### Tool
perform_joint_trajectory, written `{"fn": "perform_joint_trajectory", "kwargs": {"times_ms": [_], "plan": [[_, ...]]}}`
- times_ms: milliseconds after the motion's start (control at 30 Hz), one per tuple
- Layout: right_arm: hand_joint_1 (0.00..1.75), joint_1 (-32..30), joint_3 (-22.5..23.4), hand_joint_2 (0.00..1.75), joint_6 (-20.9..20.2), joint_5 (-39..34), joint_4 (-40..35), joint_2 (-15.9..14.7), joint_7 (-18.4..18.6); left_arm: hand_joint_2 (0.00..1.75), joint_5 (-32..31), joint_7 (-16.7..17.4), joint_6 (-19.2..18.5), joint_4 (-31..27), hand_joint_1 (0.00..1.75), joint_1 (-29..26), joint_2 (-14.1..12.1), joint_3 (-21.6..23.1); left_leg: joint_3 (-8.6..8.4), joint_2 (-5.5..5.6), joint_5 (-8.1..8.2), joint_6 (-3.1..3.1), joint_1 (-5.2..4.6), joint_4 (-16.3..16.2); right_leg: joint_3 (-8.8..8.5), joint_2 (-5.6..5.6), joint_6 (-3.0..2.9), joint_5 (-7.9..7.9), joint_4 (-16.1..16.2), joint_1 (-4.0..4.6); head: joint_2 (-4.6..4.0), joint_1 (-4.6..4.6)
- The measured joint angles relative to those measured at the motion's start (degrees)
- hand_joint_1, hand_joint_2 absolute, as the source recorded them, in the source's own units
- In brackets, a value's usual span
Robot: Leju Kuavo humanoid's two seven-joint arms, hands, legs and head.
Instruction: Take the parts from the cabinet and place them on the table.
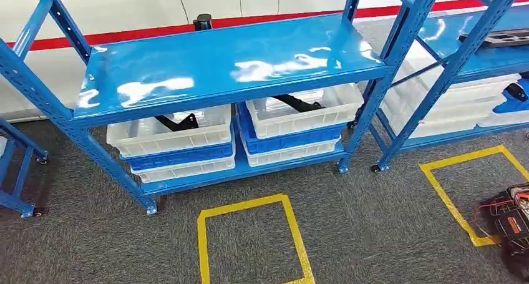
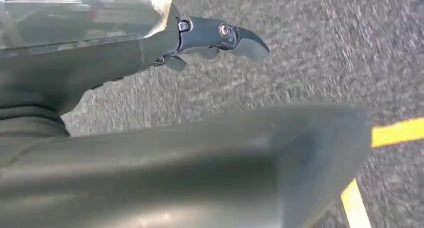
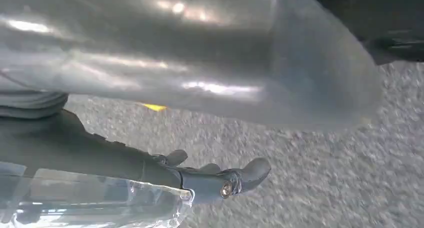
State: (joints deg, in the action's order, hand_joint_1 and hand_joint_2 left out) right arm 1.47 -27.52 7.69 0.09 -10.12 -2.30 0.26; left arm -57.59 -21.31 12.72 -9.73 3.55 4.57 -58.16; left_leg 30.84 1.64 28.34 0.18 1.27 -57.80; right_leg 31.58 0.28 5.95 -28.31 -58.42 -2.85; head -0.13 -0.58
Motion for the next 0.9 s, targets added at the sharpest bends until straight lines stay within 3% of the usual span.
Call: {"fn": "perform_joint_trajectory", "kwargs": {"times_ms": [33,100,167,233,300,333,367,400,467,500,533,567,633,700,733,767,833,867,900], "plan": [[0.00,0.0,0.0,0.00,0.2,0.0,0.0,-0.3,0.0,0.00,0.0,0.0,0.0,0.0,0.00,0.1,0.1,0.0,-0.08,-0.02,0.39,-0.33,0.13,0.0,-0.13,0.01,-1.44,-0.10,-0.1,-0.02,0.00,0.28],[0.00,0.0,0.0,0.00,0.3,0.0,0.0,-0.2,0.1,0.00,0.0,0.0,0.0,0.0,0.00,0.2,0.1,0.0,-0.51,0.11,0.19,-0.65,0.43,0.7,-0.15,-0.02,-2.44,-0.33,-0.2,0.42,0.00,0.56],[0.00,0.0,0.0,0.00,0.3,0.2,0.0,-0.2,0.1,0.00,0.1,0.2,0.0,0.0,0.00,0.2,0.2,0.0,-0.41,-0.37,0.77,-0.99,0.90,-0.3,-0.68,-0.08,-3.34,-0.21,-0.1,0.06,0.00,0.78],[0.00,0.0,0.0,0.00,0.3,0.4,0.0,-0.2,0.1,0.00,0.1,0.2,0.0,0.0,0.00,0.3,0.2,0.0,3.10,-1.21,4.43,-1.07,0.67,-7.0,-0.99,-0.25,-3.89,-0.58,-0.1,0.28,0.00,1.00],[0.00,0.0,0.0,0.00,0.3,0.3,0.0,-0.2,0.1,0.00,0.1,0.2,0.0,0.0,0.00,0.2,0.2,0.0,8.68,-1.25,7.86,-1.09,0.63,-16.5,-1.24,-0.46,-4.46,-0.98,-0.1,0.71,0.00,1.04],[0.00,0.0,0.0,0.00,0.3,0.3,0.0,-0.2,0.1,0.00,0.1,0.2,0.0,0.0,0.00,0.1,0.2,0.0,10.51,-1.26,7.69,-0.95,0.61,-18.7,-1.47,-0.49,-4.70,-1.19,-0.1,0.92,0.00,1.09],[0.00,0.0,0.0,0.00,0.3,0.3,0.0,-0.2,0.1,0.00,0.1,0.2,0.0,0.0,0.00,0.0,0.2,0.0,10.82,-1.29,6.24,-0.69,0.58,-18.1,-1.78,-0.49,-4.95,-1.41,-0.1,1.07,0.00,1.04],[0.00,0.0,0.0,0.00,0.3,0.3,0.0,-0.2,0.1,0.00,0.1,0.2,0.0,0.0,0.00,0.0,0.2,0.0,9.93,-1.35,3.54,-0.27,0.50,-15.1,-2.22,-0.46,-4.86,-1.81,-0.1,1.17,0.00,1.09],[0.00,0.0,0.0,0.00,0.3,0.3,0.0,-0.2,0.1,0.00,0.2,0.2,0.0,0.0,0.00,0.0,0.2,0.0,5.90,-1.52,-2.20,0.89,0.03,-5.6,-3.27,-0.41,-4.68,-2.54,0.0,1.28,0.00,1.06],[0.00,0.0,0.0,0.00,0.3,0.4,0.0,-0.1,0.0,0.00,0.2,0.2,0.0,0.0,0.00,0.1,0.1,0.0,4.44,-1.84,-2.84,1.64,-0.45,-2.6,-3.20,-0.40,-4.44,-2.95,0.0,1.24,0.00,1.09],[0.00,0.1,0.0,0.00,0.3,0.4,0.0,-0.1,0.0,0.00,0.2,0.2,0.0,0.0,0.00,0.2,0.1,0.0,4.03,-2.03,-1.85,1.55,-0.73,-1.9,-3.30,-0.44,-3.87,-3.45,0.0,2.06,0.00,1.00],[0.00,0.1,0.0,0.00,0.3,0.4,0.0,-0.1,0.0,0.00,0.2,0.1,0.0,0.0,0.00,0.2,0.1,0.0,4.03,-1.98,-1.69,1.43,-0.99,-2.0,-3.49,-0.56,-3.52,-3.59,0.4,1.62,0.00,1.04],[0.00,0.0,0.0,0.00,0.2,0.4,0.0,-0.1,0.0,0.00,0.2,0.1,0.0,0.0,0.00,0.1,0.1,0.0,4.09,-1.52,-1.33,2.05,-1.17,-1.2,-4.92,-0.74,-2.25,-2.90,-0.1,1.80,0.00,1.04],[0.00,0.1,0.0,0.00,0.3,0.4,0.0,-0.1,0.0,0.00,0.1,0.1,0.0,0.0,0.00,0.1,0.2,0.0,1.96,-1.33,-1.63,2.39,-0.82,-0.5,-4.19,-0.59,-2.37,-4.29,-2.0,1.61,0.00,0.84],[0.00,0.4,0.0,0.00,0.3,0.4,0.0,0.0,0.0,0.00,0.1,0.1,0.0,0.0,0.00,0.2,0.1,0.0,1.89,-1.32,-1.46,2.63,-0.84,-0.5,-2.40,-0.54,-2.83,-5.43,-5.2,1.63,0.00,0.76],[0.00,0.4,0.0,0.00,0.3,0.4,0.0,0.0,0.0,0.00,0.0,0.1,0.0,0.0,0.00,0.3,0.1,0.0,1.84,-1.31,-1.29,2.83,-0.89,-0.5,0.62,-0.51,-3.11,-7.04,-10.0,1.60,0.00,0.63],[0.00,0.3,0.0,0.00,0.3,0.4,0.0,-0.2,-0.1,0.00,0.0,0.2,-0.1,0.0,0.00,0.2,0.1,0.0,1.61,-1.16,-0.79,2.98,-1.02,-0.6,5.77,-0.43,-2.83,-9.17,-17.0,1.74,0.00,0.58],[0.00,0.2,0.0,0.00,0.3,0.4,0.0,-0.2,-0.1,0.00,0.0,0.4,-0.2,0.0,0.00,0.2,0.1,0.0,1.29,-1.04,-0.54,2.99,-1.06,-0.6,6.64,-0.43,-2.42,-8.71,-17.1,1.73,0.00,0.63],[0.00,0.0,0.0,0.00,0.3,0.4,0.0,-0.3,-0.1,0.00,0.1,0.5,-0.2,0.0,0.00,0.1,0.2,0.0,0.76,-0.79,-0.17,2.87,-1.05,-0.6,6.18,-0.44,-1.64,-6.93,-14.6,1.71,0.00,0.56]]}}
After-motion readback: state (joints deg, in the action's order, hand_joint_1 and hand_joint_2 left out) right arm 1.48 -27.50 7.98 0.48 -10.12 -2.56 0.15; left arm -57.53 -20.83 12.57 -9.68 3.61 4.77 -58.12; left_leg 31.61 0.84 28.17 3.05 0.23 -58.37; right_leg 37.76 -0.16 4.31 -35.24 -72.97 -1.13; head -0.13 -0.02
